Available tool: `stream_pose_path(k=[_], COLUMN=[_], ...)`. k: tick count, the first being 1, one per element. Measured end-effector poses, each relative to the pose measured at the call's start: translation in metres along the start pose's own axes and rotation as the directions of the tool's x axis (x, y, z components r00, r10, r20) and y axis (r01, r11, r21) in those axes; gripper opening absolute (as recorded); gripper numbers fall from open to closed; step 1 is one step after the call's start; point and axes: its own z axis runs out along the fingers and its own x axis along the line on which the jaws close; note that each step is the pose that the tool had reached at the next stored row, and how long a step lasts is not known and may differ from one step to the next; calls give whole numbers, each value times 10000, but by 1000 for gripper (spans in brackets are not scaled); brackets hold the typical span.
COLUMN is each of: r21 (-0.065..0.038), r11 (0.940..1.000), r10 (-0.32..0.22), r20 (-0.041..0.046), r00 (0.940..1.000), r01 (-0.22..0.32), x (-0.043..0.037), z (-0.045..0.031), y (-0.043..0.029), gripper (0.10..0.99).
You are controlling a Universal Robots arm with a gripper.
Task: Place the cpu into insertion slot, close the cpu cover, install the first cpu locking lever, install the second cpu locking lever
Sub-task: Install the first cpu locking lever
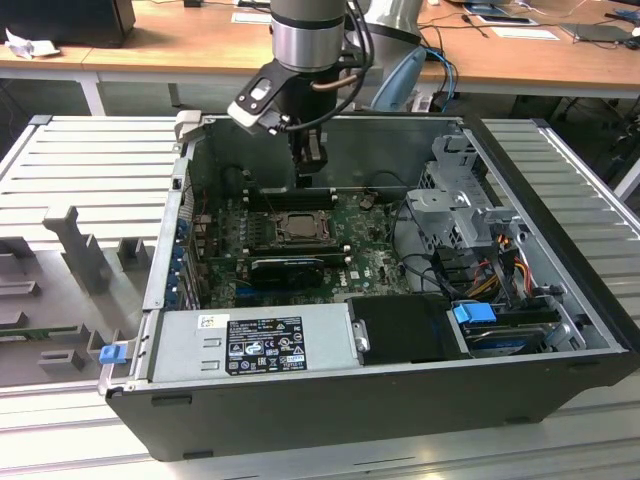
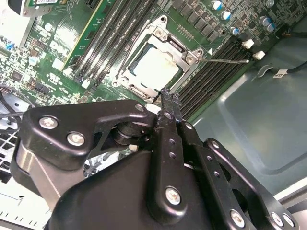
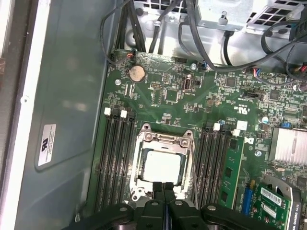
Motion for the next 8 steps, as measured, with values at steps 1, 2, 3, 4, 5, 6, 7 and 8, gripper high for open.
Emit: stream_pose_path(k=[1,2,3,4,5,6,7,8], r21=[2,3,5,8,9,11,13,14], r11=[10000,9999,9998,9996,9993,9990,9987,9985], r10=[-60,-122,-205,-285,-376,-451,-500,-549], r20=[-2,-4,-6,-8,-11,-13,-14,-16], r00=[10000,9999,9998,9996,9993,9990,9987,9985], r01=[60,122,205,285,376,451,500,549], x=[0,0,0,0,0,0,0,0], z=[0,0,0,0,0,0,0,0], y=[0,0,0,0,0,0,0,0], gripper=[106,106,106,106,106,106,106,106])
